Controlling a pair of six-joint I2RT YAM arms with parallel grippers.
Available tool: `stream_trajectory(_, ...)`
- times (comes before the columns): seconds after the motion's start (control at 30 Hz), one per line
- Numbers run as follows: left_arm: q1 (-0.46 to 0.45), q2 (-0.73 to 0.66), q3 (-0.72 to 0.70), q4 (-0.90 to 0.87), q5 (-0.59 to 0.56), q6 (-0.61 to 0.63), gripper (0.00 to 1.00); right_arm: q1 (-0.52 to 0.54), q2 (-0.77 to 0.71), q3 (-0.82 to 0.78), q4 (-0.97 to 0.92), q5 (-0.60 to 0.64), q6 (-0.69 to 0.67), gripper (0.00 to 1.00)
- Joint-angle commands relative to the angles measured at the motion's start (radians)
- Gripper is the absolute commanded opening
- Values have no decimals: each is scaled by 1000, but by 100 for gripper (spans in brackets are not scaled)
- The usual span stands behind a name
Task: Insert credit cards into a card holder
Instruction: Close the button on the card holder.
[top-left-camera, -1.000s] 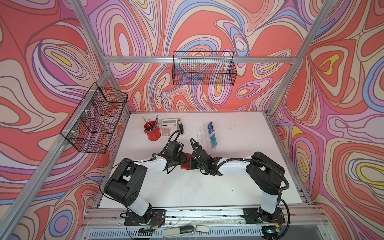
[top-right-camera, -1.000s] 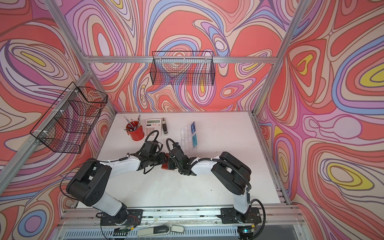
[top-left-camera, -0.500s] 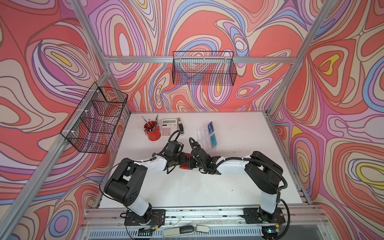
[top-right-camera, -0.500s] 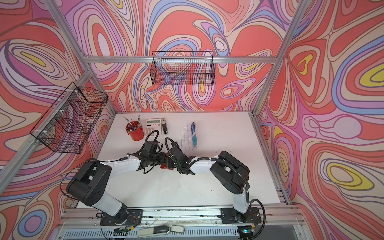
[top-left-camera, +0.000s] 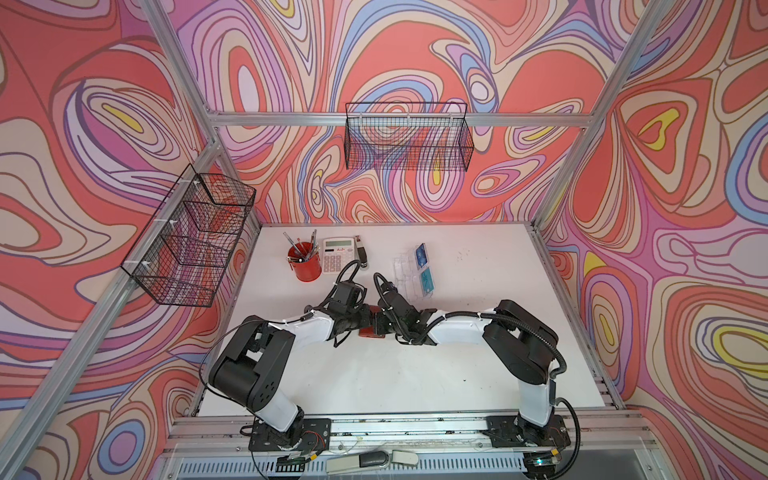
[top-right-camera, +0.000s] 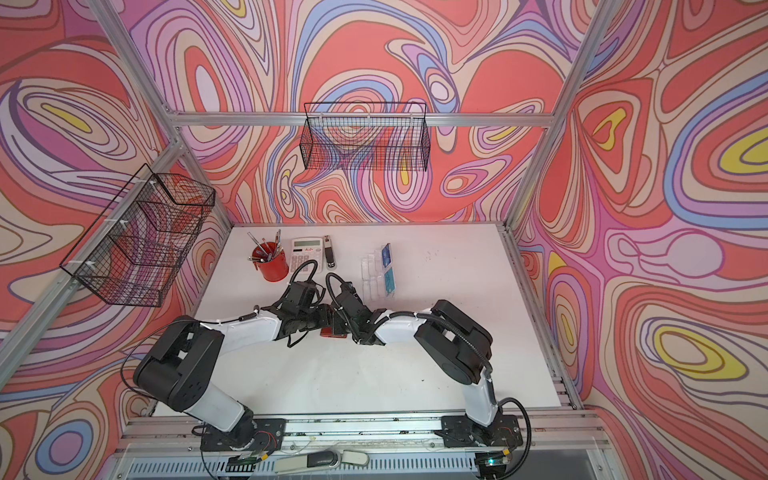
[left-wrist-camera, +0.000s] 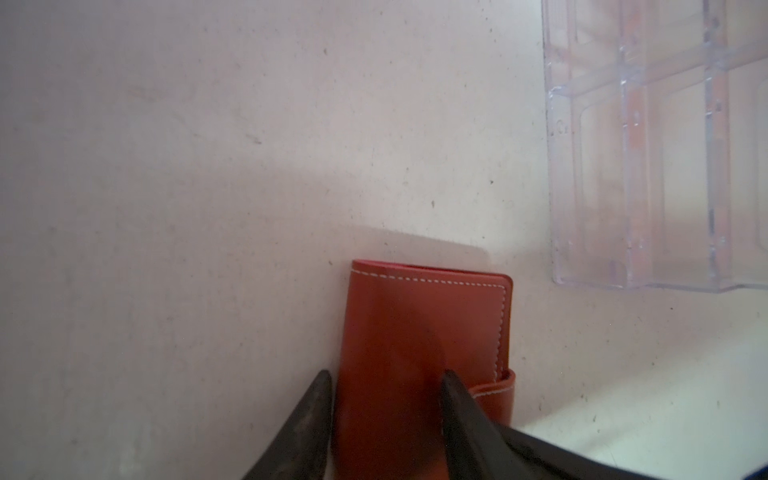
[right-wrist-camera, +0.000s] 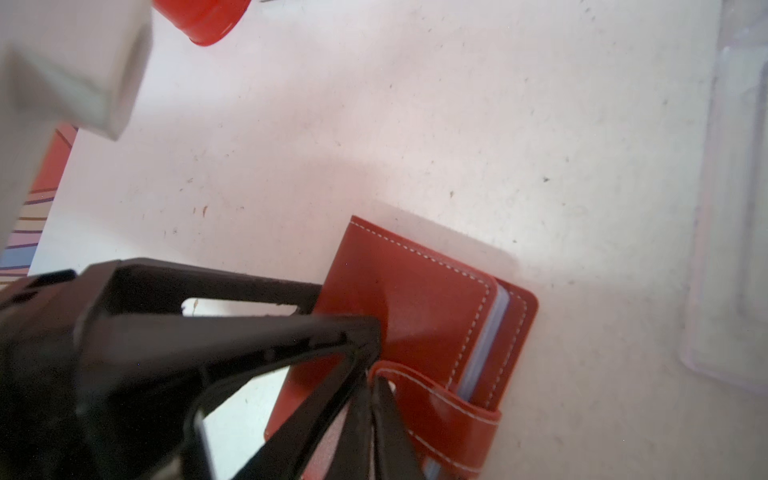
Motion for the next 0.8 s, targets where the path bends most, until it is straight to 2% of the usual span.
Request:
stream_trajectory(0.0, -6, 33, -23, -83, 4, -8, 46, 1, 59, 18, -34, -37, -12, 0)
stream_trajectory(0.17, -6, -22, -38, -99, -20, -16, 45, -5, 76, 19, -36, -50, -13, 0)
stream_trajectory(0.43, 2, -147, -68, -180, -131, -36, 43, -19, 104, 32, -46, -95, -23, 0)
stream_trajectory(0.67, 31, -194, -112, -147, -136, -52, 42, -20, 115, 70, -98, -98, -52, 0)
stream_trajectory(0.77, 42, -173, -117, -119, -104, -41, 42, -19, 122, 85, -117, -101, -61, 0)
